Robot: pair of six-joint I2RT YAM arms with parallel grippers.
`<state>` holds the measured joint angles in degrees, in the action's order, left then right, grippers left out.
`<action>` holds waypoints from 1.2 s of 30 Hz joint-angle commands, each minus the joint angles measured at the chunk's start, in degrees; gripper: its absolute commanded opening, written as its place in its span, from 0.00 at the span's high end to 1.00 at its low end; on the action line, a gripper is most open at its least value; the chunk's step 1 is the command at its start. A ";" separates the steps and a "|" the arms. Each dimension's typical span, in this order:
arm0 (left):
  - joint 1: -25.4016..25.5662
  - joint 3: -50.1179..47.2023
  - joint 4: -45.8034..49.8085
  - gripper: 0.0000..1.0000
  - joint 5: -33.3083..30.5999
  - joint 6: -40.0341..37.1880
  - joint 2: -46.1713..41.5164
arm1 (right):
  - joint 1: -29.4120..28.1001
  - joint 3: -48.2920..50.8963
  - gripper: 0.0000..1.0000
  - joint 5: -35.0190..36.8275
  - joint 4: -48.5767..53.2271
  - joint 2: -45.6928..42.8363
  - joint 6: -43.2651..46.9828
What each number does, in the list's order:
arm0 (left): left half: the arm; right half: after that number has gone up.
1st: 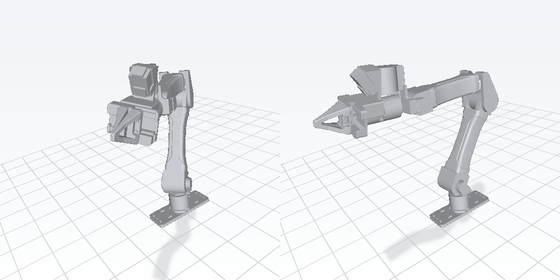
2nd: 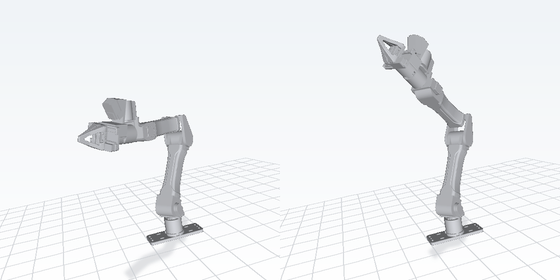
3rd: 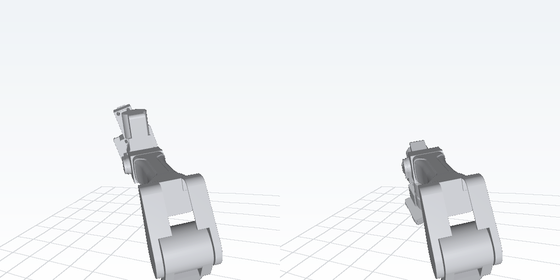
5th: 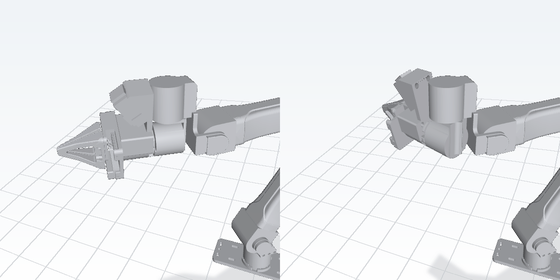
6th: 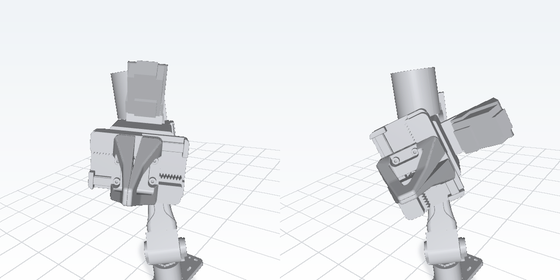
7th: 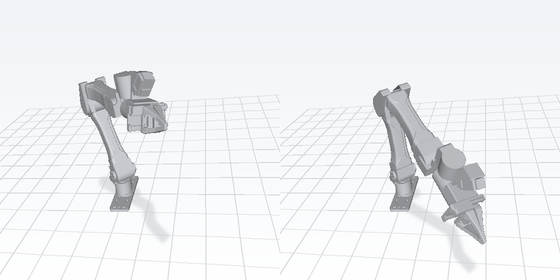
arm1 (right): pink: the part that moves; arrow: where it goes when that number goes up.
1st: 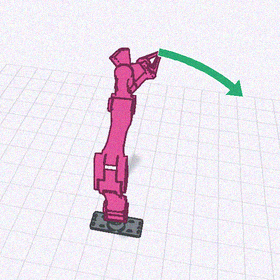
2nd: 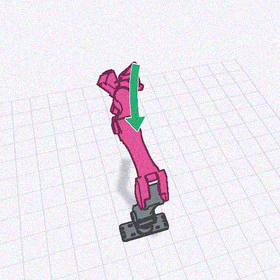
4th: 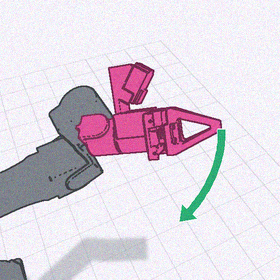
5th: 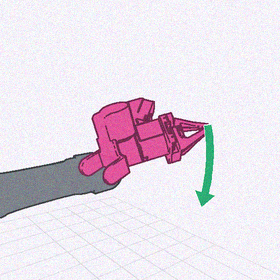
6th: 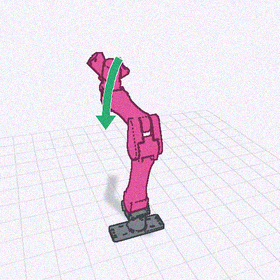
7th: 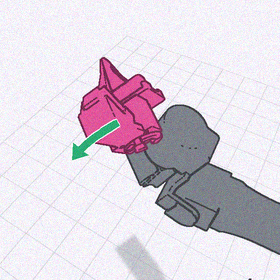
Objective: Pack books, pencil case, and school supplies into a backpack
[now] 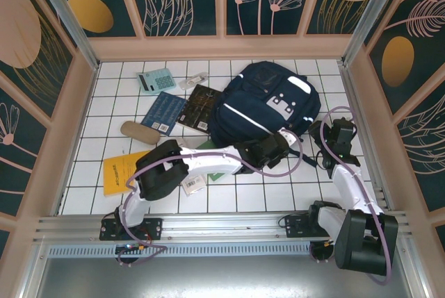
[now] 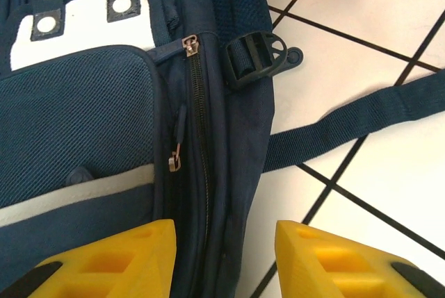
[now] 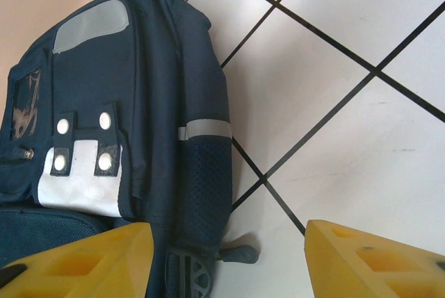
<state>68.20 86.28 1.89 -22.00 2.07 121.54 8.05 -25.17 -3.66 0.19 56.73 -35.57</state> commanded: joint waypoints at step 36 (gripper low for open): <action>-5.95 -2.48 -3.38 1.00 -7.40 -3.79 -10.93 | -8.04 5.37 0.32 -7.34 -14.33 -3.49 6.00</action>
<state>63.75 84.16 2.04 -29.65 -3.62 114.85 1.02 -19.66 -10.63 -10.94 54.48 -32.86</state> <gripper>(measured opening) 0.062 0.682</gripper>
